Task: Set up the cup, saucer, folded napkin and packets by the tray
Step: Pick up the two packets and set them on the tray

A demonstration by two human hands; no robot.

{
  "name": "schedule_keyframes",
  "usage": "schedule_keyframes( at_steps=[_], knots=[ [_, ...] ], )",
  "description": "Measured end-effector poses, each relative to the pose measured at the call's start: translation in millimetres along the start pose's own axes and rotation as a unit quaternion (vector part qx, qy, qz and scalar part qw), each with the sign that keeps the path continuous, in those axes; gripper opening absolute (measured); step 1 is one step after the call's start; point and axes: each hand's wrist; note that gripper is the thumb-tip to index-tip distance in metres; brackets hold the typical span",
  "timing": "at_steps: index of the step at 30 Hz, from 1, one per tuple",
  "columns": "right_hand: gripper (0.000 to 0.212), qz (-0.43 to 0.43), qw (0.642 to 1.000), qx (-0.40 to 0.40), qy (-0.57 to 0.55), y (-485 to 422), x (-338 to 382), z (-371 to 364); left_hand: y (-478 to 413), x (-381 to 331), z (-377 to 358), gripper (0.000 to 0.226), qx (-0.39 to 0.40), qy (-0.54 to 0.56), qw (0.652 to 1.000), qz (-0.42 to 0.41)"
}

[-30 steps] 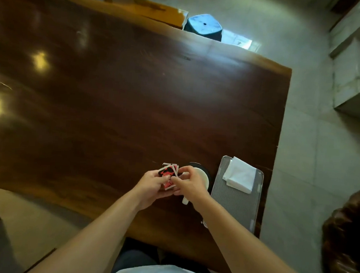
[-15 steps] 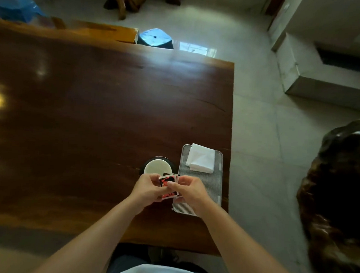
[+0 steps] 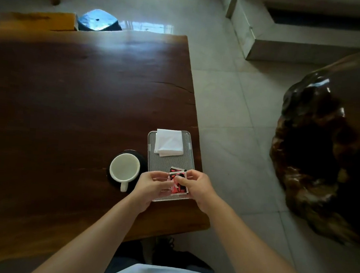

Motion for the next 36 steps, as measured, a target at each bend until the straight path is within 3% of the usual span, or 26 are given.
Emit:
schedule_keyframes(
  at_steps=[4,9,15,20,25,30,36],
  knots=[
    [0.019,-0.029,0.997,0.020,-0.074,0.3,-9.3,4.7,-8.4,8.1,-7.1,0.030,0.006,-0.092,0.995,-0.040],
    [0.026,-0.060,0.990,-0.003,-0.128,-4.7,-6.4,0.2,-9.1,7.2,-18.4,0.034,-0.030,-0.084,0.994,-0.061],
    [0.029,-0.053,0.995,-0.037,-0.074,-10.7,-4.2,-0.1,-9.8,3.0,-23.4,0.037,-0.074,-0.128,0.985,-0.091],
    [0.023,-0.016,0.993,-0.108,-0.038,-10.0,14.3,-2.2,-4.9,-6.0,-29.8,0.029,-0.122,-0.224,0.953,-0.161],
    [0.017,-0.022,0.996,-0.065,-0.061,-8.9,34.6,2.0,-5.3,-26.1,-35.5,0.017,-0.123,-0.247,0.944,-0.182],
    [0.026,-0.013,0.997,-0.067,-0.041,-10.9,40.0,17.0,-16.0,-25.9,-22.7,0.012,-0.171,-0.213,0.948,-0.164],
    [0.021,-0.055,0.994,-0.053,-0.072,-17.9,28.3,37.5,-21.3,-17.9,-8.2,0.028,-0.132,0.021,0.990,-0.038]
  ],
)
Point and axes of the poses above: each hand's wrist, its own y-axis away from the middle knuckle, its own z-axis out of the back of the hand, x = y × z, and after that the axes turned 1 degree about -z, right-handed
